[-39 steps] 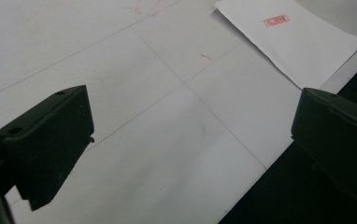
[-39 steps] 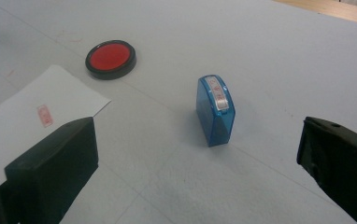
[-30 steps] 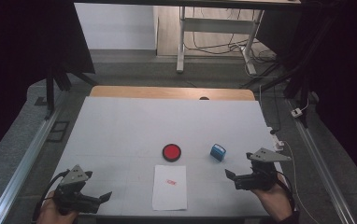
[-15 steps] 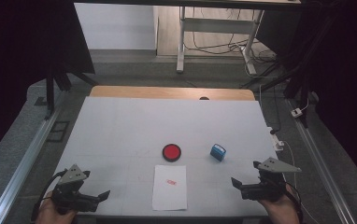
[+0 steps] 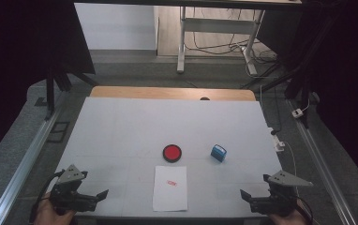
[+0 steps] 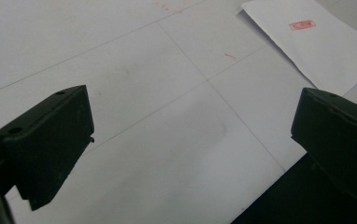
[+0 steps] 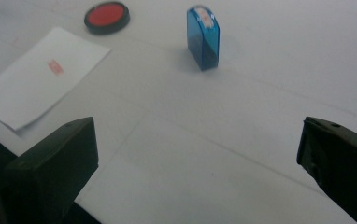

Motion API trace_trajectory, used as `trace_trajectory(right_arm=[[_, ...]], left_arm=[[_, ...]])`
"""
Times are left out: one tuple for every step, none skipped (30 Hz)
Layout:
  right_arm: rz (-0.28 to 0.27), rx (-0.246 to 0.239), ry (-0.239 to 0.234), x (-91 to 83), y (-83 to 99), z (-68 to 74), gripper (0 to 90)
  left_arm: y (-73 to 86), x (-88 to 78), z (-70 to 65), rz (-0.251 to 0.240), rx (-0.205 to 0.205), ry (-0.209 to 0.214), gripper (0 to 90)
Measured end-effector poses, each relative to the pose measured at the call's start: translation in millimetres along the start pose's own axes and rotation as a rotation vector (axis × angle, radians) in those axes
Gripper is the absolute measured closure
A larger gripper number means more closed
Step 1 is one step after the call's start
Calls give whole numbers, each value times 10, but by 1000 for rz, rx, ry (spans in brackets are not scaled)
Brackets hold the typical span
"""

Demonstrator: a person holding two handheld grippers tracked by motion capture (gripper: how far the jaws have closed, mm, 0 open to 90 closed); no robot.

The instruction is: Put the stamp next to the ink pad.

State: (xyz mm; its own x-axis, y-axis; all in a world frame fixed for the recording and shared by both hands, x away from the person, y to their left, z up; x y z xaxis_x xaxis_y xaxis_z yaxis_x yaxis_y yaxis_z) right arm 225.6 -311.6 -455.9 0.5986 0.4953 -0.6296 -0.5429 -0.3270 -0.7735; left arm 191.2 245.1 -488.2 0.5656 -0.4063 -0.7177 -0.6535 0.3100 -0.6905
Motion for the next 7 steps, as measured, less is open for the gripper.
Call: trace_trajectory(right_arm=[[14,-3,4,3,21,1,0],[24,-4,7,4,29,5,0],[19,-8,11,-4,29,8,0],[16,-12,13,-8,30,11,0],[19,-10,12,-3,33,11,0],[24,-8,11,3,34,7,0],[26,-9,12,6,35,4,0]], left_arm=[[-1,2,0,1,-2,0,0],[-2,4,1,3,-2,0,0],[-3,7,1,7,-1,0,0],[-3,9,1,9,-1,2,0],[-4,7,2,7,-2,3,0],[-5,8,5,6,-4,5,0],[-9,10,8,6,-6,9,0]])
Point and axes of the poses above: each handheld gripper's, and its own axes: x roughly forward along the jaws, y roughly out of its underside, z roughly to its left, the point moved 1 cm from there along x, roughly forward along the jaws, and after that the axes turned 3 degrees about -y, right-handed, at the moved point
